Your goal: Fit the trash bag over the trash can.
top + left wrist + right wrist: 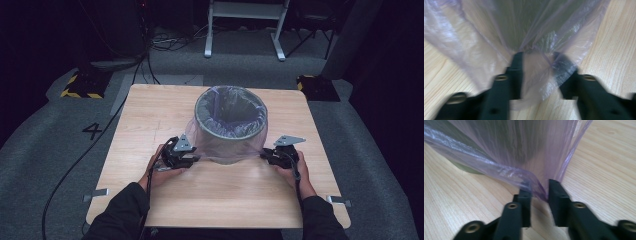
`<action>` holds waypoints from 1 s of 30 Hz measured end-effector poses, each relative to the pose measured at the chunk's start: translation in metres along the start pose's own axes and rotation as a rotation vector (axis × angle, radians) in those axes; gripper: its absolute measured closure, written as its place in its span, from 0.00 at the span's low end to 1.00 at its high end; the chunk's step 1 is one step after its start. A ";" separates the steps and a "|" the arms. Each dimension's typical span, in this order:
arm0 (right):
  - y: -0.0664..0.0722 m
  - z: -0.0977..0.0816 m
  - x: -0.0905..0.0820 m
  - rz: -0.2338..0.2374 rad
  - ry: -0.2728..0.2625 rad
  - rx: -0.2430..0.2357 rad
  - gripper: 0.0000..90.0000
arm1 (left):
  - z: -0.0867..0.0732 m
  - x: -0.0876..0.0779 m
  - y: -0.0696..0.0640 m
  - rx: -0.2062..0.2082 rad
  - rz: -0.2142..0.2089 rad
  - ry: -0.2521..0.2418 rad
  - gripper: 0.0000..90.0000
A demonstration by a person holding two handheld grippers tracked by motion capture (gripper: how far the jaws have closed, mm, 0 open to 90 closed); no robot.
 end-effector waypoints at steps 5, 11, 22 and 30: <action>-0.005 -0.005 -0.010 0.013 -0.023 0.020 0.63 | -0.003 -0.015 -0.004 -0.051 0.001 -0.038 0.25; -0.010 -0.008 -0.024 0.034 -0.070 0.040 0.47 | -0.002 -0.039 -0.018 -0.052 -0.025 -0.120 0.17; -0.010 -0.011 -0.042 0.033 -0.121 0.036 0.30 | 0.003 -0.058 -0.039 -0.004 0.007 -0.142 0.17; -0.007 -0.008 -0.050 0.026 -0.147 0.026 0.30 | 0.020 -0.079 -0.031 -0.026 0.056 -0.187 0.17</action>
Point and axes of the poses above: each handheld gripper's, and its own axes: x roughly forward along the jaws, z roughly out of its top, y roughly to its left, the point moved 1 cm from there along x, roughly forward along the jaws, and after that the axes turned 14 degrees about x, right-handed, at the moved point
